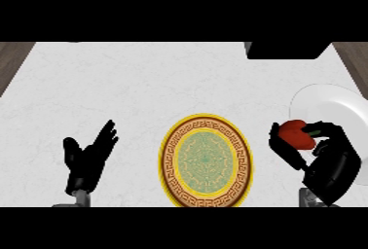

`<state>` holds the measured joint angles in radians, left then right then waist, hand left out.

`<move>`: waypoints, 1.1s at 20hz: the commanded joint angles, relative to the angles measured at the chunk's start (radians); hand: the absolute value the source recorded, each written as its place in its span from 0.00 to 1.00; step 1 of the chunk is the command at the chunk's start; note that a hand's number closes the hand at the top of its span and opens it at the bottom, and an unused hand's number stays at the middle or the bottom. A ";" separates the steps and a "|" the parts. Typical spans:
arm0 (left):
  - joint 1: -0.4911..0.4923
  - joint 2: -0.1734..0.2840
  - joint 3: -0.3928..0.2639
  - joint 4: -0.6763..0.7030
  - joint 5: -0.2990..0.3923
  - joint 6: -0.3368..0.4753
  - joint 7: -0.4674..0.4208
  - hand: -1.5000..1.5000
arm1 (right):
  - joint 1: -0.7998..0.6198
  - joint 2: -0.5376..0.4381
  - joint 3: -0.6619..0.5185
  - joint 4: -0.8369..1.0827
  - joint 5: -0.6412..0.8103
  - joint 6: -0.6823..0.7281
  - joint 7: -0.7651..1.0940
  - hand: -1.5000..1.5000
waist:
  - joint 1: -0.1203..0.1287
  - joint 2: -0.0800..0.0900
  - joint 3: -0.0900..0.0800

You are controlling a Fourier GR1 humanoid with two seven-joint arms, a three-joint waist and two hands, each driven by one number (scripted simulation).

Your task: Pick the bell pepper from the plate and place it in the plate

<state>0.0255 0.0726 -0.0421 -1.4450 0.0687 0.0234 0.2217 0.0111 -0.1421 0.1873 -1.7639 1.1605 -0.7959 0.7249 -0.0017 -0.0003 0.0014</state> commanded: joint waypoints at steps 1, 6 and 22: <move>0.001 -0.008 -0.008 -0.006 0.007 -0.006 0.015 0.50 | -0.081 -0.087 -0.190 0.124 -0.108 -0.109 -0.030 1.00 | 0.008 0.004 0.000; -0.012 -0.040 -0.025 0.036 -0.034 0.032 -0.010 0.50 | -0.100 -0.220 -0.243 0.330 -0.419 -0.205 -0.270 1.00 | 0.007 0.003 0.000; -0.038 -0.018 -0.024 0.023 -0.021 -0.014 0.003 0.50 | -0.402 -0.453 -0.420 1.075 -0.833 0.175 -0.651 0.00 | 0.045 0.016 0.002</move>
<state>0.0013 0.0577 -0.0564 -1.4343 0.0553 0.0130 0.2243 -0.3251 -0.5538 -0.2326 -0.8622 0.3478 -0.7510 0.0912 0.0302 0.0108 0.0035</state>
